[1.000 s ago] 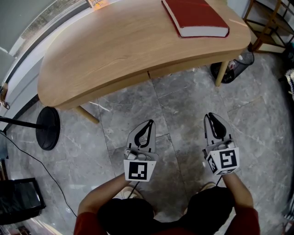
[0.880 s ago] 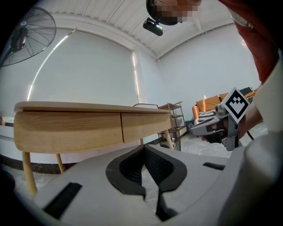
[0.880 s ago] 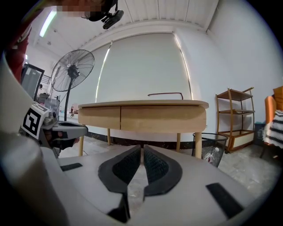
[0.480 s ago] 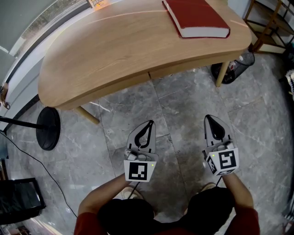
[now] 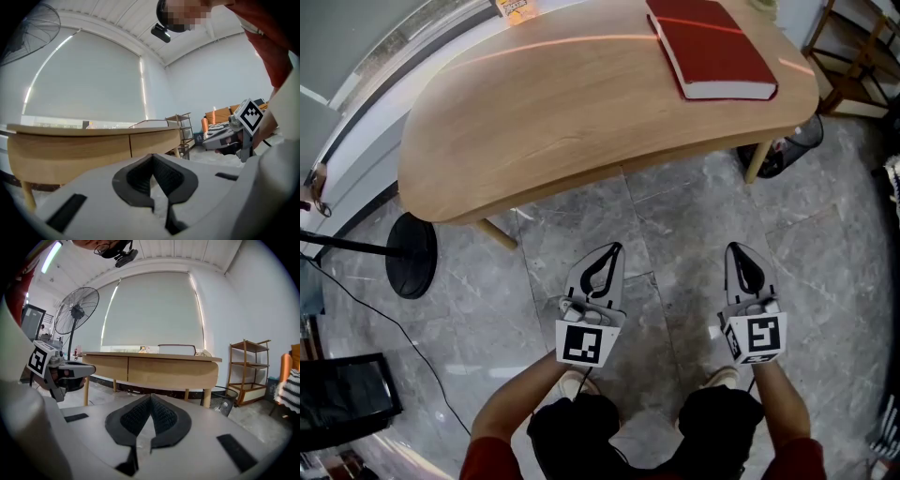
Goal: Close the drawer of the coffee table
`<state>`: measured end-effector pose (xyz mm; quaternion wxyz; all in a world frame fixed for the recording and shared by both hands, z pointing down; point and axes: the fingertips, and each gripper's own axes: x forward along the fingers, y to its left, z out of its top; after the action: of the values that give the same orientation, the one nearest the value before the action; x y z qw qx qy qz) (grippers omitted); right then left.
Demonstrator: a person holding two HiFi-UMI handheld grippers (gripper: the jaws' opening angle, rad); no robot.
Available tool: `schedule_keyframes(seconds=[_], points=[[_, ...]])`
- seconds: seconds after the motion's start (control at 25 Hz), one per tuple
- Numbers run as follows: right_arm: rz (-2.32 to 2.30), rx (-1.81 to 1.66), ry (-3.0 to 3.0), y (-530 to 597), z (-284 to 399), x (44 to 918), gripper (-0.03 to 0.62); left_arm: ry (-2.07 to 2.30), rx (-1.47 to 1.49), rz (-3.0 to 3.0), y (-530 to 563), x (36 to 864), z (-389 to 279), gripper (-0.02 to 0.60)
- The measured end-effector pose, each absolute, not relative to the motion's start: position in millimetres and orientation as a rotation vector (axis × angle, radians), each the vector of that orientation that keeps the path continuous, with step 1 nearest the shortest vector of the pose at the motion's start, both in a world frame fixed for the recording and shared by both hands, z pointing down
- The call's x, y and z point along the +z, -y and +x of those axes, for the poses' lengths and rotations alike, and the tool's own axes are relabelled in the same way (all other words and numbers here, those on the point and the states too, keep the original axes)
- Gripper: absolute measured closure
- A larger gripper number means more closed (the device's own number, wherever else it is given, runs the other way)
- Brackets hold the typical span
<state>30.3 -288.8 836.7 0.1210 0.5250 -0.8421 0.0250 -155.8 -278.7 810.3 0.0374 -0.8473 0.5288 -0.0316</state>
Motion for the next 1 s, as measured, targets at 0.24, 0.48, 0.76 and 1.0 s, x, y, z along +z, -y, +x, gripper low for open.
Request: schedule_keyframes(seconds=[0.24, 0.48, 0.76, 1.0], points=[[1.574, 0.175, 2.409, 286, 27, 727, 0.595, -1.644, -0.152, -2.627, 264, 710, -158, 0.574], [1.552, 0.199, 2.428, 297, 16, 569, 0.595, -1.752, -0.294, -2.497, 261, 561, -187, 0.574], [1.521, 0.167, 2.469, 287, -7, 374, 0.595, -2.156, -0.269, -2.379, 239, 376, -244, 0.574], [1.519, 0.163, 2.521, 261, -32, 246, 0.595, -2.216, -0.262, -2.275, 204, 241, -268, 0.574]])
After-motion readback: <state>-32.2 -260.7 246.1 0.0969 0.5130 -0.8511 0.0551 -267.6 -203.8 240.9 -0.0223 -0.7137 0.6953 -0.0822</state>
